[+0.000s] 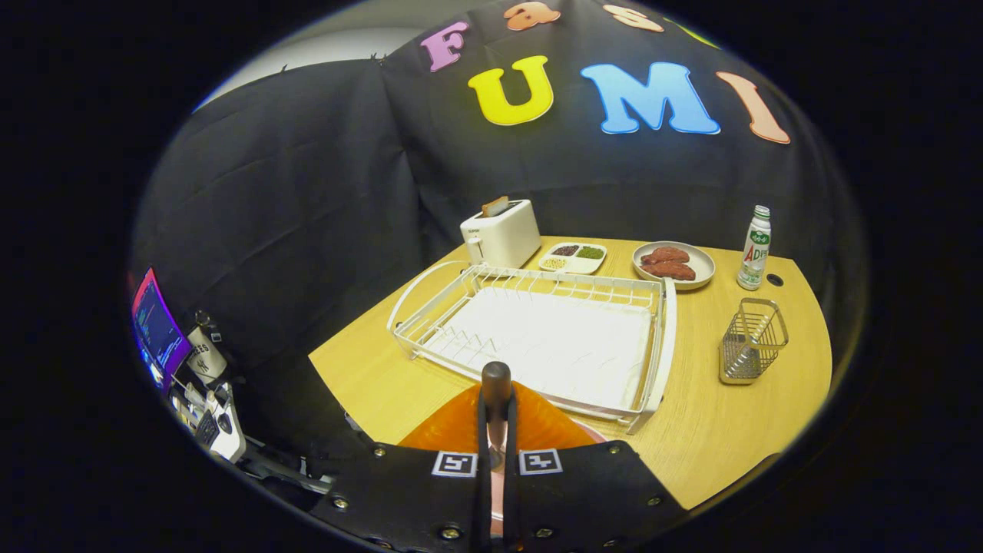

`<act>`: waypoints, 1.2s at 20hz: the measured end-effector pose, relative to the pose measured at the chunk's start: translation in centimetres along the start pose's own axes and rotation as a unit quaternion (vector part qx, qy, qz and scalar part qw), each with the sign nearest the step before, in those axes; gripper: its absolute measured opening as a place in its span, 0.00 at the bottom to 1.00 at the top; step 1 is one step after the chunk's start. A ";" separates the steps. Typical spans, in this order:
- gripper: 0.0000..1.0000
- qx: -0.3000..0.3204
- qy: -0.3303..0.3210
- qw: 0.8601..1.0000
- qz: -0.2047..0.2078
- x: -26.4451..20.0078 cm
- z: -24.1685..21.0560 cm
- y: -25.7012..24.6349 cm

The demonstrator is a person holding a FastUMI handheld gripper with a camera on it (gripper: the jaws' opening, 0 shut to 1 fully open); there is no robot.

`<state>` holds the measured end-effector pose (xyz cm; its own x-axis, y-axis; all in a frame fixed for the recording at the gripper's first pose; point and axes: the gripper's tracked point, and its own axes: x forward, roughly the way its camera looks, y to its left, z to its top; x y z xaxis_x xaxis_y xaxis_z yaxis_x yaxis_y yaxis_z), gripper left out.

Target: Take the plate from the dish rack, then take the spoon from the basket and place it into the plate.

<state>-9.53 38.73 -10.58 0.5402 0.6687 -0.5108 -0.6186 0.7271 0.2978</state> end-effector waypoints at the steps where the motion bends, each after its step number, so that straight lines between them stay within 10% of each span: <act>1: 0.06 -0.004 0.002 1.000 0.003 0.4 -0.6 0.4; 24: 0.17 -0.028 -0.088 0.996 -0.003 -6.6 6.3 -2.2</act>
<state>-8.09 33.71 -2.81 0.6325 0.6851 -0.3613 -0.6431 0.7245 0.2480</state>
